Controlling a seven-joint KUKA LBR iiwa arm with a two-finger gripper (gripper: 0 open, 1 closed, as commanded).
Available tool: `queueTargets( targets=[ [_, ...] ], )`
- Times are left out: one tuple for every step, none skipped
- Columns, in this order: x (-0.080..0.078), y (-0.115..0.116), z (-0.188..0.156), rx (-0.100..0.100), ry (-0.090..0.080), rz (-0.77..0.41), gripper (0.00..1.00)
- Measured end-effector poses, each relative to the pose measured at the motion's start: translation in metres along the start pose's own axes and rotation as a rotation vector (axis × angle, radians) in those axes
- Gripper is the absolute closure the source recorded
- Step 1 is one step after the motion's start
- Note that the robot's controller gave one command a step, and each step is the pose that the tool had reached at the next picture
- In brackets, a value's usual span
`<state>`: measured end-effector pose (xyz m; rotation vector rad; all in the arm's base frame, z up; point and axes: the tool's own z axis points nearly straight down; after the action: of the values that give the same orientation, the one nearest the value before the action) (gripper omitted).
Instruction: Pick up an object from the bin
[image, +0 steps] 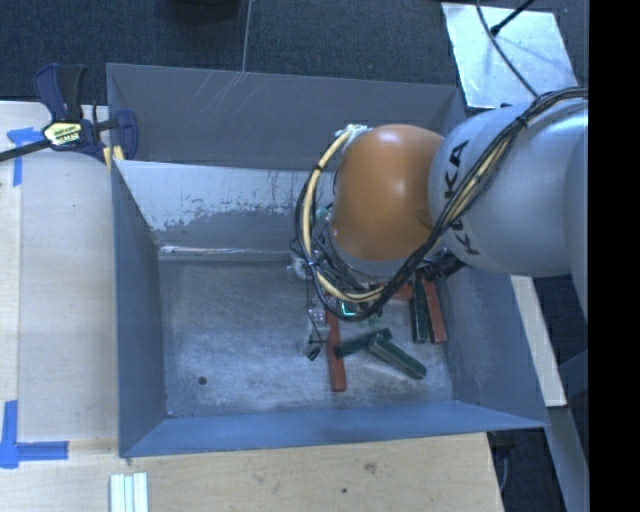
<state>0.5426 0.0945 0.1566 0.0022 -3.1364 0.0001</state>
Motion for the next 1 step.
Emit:
queueTargets(
  targets=[
    [0.0230, -0.0598, 0.0541, 0.003, -0.001, 0.094, 0.00]
  ],
)
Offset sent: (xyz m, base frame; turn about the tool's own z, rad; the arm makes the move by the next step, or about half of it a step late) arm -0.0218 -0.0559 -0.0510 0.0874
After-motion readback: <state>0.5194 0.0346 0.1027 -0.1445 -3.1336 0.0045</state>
